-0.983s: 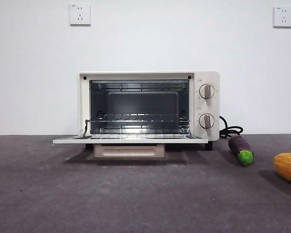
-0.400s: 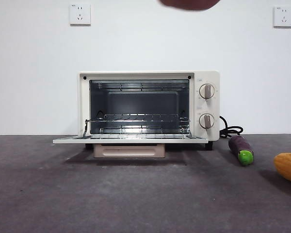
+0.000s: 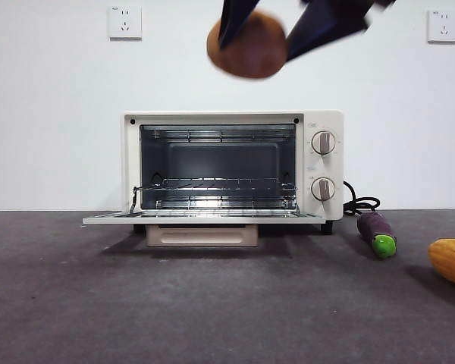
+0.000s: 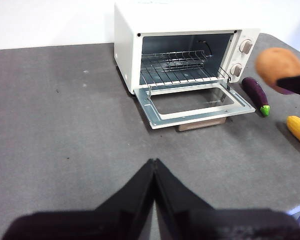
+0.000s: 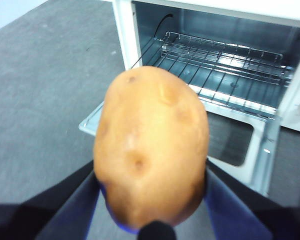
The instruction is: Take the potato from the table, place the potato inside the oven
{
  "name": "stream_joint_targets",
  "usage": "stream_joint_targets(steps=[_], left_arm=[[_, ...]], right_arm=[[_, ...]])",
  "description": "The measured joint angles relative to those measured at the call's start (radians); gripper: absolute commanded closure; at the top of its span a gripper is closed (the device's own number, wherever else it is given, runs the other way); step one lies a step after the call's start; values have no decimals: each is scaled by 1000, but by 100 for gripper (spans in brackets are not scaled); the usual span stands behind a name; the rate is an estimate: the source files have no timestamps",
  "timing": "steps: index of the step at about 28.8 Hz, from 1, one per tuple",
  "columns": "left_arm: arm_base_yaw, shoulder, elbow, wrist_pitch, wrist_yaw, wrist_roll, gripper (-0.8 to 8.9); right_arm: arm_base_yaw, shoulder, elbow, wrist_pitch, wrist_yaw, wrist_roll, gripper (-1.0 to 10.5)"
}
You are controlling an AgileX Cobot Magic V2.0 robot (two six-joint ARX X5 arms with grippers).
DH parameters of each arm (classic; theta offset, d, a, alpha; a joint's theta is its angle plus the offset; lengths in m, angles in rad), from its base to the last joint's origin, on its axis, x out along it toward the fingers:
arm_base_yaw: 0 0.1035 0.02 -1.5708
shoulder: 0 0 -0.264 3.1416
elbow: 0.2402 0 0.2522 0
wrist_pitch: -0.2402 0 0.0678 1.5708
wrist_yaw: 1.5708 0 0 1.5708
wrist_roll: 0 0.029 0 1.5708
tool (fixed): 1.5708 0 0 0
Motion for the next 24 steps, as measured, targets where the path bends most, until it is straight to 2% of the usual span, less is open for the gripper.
stream_joint_targets(steps=[5,13,17,24], left_arm=[[0,0,0,0,-1,11,819],[0,0,0,0,-117,18,819],[0,0,0,0,-172,18,819],[0,0,0,0,-176,18,819]], right_arm=[[-114,130,0,145,-114,8,884],[-240,303,5,362,-167,35,884],[-250,431,103,311,-196,21,884],[-252,606,340,238,-196,13,884]])
